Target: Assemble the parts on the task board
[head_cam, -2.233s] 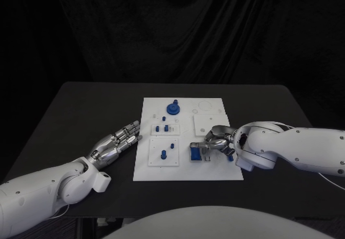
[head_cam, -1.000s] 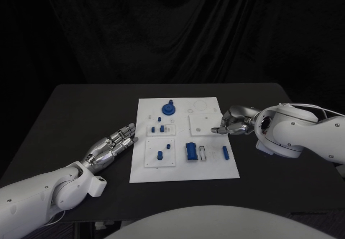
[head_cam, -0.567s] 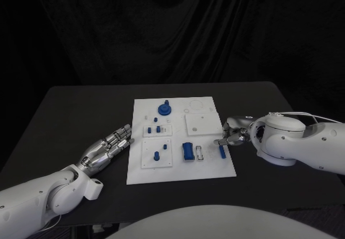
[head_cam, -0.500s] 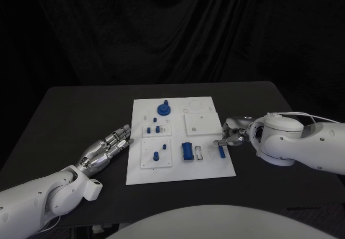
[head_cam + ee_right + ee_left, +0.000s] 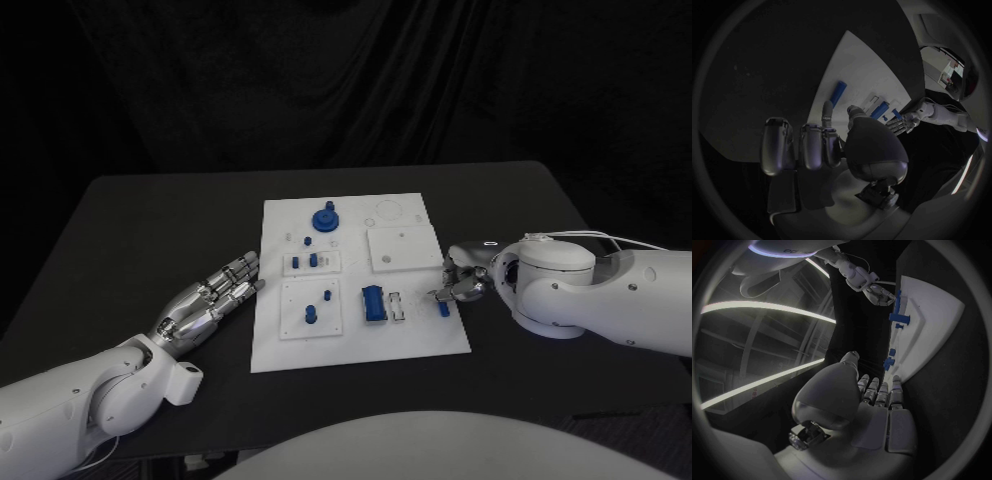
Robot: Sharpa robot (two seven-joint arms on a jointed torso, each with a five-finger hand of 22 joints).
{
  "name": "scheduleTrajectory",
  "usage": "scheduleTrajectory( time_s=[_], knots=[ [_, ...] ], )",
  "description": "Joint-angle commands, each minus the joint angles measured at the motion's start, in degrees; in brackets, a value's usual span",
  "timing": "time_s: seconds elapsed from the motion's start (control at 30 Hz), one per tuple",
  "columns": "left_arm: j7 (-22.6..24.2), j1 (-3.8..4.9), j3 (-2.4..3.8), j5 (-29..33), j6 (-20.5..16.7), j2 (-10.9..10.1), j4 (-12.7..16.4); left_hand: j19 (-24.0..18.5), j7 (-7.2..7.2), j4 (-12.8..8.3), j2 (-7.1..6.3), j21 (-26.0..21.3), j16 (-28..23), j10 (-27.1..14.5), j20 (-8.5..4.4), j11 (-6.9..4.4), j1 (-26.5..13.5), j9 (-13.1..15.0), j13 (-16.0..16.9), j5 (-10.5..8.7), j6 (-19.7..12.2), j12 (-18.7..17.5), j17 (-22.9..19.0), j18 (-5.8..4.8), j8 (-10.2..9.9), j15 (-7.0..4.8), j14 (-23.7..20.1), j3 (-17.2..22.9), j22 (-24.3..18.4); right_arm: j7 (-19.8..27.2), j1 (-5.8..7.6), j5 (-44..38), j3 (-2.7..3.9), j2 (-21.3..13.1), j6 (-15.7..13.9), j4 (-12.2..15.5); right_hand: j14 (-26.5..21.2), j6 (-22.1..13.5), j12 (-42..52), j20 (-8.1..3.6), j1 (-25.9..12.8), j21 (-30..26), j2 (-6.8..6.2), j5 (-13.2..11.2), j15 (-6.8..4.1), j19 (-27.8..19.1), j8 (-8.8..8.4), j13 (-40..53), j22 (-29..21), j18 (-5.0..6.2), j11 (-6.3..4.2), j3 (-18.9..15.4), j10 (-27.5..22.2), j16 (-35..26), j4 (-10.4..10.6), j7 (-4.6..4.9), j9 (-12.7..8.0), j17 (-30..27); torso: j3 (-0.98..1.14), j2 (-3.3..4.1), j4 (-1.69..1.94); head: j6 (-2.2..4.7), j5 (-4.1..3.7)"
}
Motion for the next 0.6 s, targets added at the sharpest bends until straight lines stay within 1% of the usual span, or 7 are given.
scheduleTrajectory(
  time_s=[0.03,0.17,0.23,0.3,0.43,0.5,0.6],
  knots=[
    [1.85,-0.15,-0.03,0.29,0.43,0.21,-0.08,-0.03,0.36,0.17,0.16,0.2,-0.14,0.02,0.41,-0.13,-0.42,0.08,0.0,0.25,0.04,-0.21,-0.08,1.03,0.35,0.08,-0.07,0.16,-0.08,-1.31,-0.55,-0.88,0.0,0.29,1.34,-0.32,3.74,-0.7,0.15,-0.29,0.12,0.2,0.18,0.13,-0.01,2.37,-1.58,15.09,11.69,-0.55,0.2,-0.35,6.06,0.5,-0.06,0.41,-0.84,1.38,-0.09,0.02,-0.09,-0.01,0.02],
    [1.83,-0.16,-0.03,0.29,0.5,0.3,-0.15,-0.03,0.36,0.17,0.16,0.2,-0.14,0.02,0.41,-0.13,-0.42,0.08,0.0,0.25,0.04,-0.21,-0.08,1.03,0.35,0.08,-0.07,0.16,-0.08,-1.3,-1.18,-0.34,0.0,0.68,1.45,-0.83,3.72,-0.69,0.15,-0.02,0.77,0.19,0.27,1.0,0.31,2.36,-3.4,15.09,11.68,-0.55,0.57,-0.38,6.06,0.53,-0.08,0.82,-1.93,1.35,-0.05,0.02,-0.05,-0.01,-0.06],
    [1.81,-0.16,-0.03,0.29,0.56,0.35,-0.21,-0.03,0.36,0.17,0.16,0.2,-0.14,0.02,0.41,-0.13,-0.42,0.08,0.0,0.25,0.04,-0.21,-0.08,1.03,0.35,0.08,-0.07,0.16,-0.08,-1.31,-1.57,-0.19,0.0,0.93,1.66,-1.13,3.69,-0.57,0.15,0.2,1.73,0.19,0.13,2.45,0.54,2.35,-4.83,15.09,11.68,-0.54,0.83,-0.26,6.06,0.52,-0.16,1.11,-2.81,1.27,-0.04,0.01,-0.02,-0.01,-0.08],
    [1.81,-0.17,-0.03,0.29,0.61,0.4,-0.25,-0.03,0.39,0.15,0.17,0.19,-0.15,0.0,0.41,-0.13,-0.42,0.08,-0.01,0.22,0.05,-0.23,-0.09,1.03,0.35,0.08,-0.09,0.18,-0.1,-1.33,-1.91,-0.02,0.0,1.15,1.96,-1.38,3.69,-0.41,0.15,0.28,2.09,0.16,0.09,3.16,0.62,2.33,-5.4,15.09,11.66,-0.53,0.93,-0.19,6.06,0.53,-0.16,1.2,-3.17,1.27,-0.03,-0.05,0.02,-0.01,-0.11],
    [1.81,-0.2,-0.03,0.29,0.69,0.49,-0.31,-0.04,0.39,0.15,0.17,0.19,-0.15,-0.01,0.41,-0.13,-0.42,0.07,-0.01,0.22,0.02,-0.24,-0.09,1.03,0.34,0.08,-0.09,0.18,-0.11,-1.27,-2.66,1.2,0.0,1.63,2.68,-1.96,3.64,-0.12,0.15,0.53,4.22,0.02,-0.4,6.41,0.87,2.27,-7.52,15.09,11.61,-0.49,1.24,0.41,6.06,0.49,-0.32,1.57,-4.46,1.1,0.01,-0.07,-0.02,-0.01,-0.01],
    [1.81,-0.22,-0.03,0.29,0.73,0.53,-0.34,-0.04,0.39,0.15,0.17,0.19,-0.15,-0.01,0.41,-0.13,-0.42,0.07,-0.01,0.22,0.02,-0.24,-0.09,1.03,0.34,0.08,-0.09,0.18,-0.11,-1.11,-3.1,1.82,0.0,1.8,2.72,-2.18,3.59,-0.13,0.15,0.64,5.53,-0.08,-0.63,8.86,0.99,2.22,-8.59,15.09,11.58,-0.46,1.37,0.99,6.06,0.41,-0.5,1.73,-5.09,0.91,-0.01,-0.1,-0.06,-0.01,0.09],
    [1.79,-0.25,-0.03,0.29,0.76,0.56,-0.38,-0.04,0.39,0.15,0.17,0.19,-0.15,-0.01,0.41,-0.13,-0.42,0.07,-0.01,0.22,0.02,-0.24,-0.09,1.03,0.34,0.08,-0.09,0.18,-0.11,-0.72,-3.65,2.78,0.01,1.95,2.14,-2.4,3.58,-0.52,0.15,0.75,8.68,-0.14,-0.65,11.35,1.07,2.19,-9.78,15.09,11.56,-0.45,1.48,2.58,6.06,0.4,-1.66,1.9,-5.75,0.86,-0.04,-0.14,-0.01,-0.01,0.07]
  ],
)
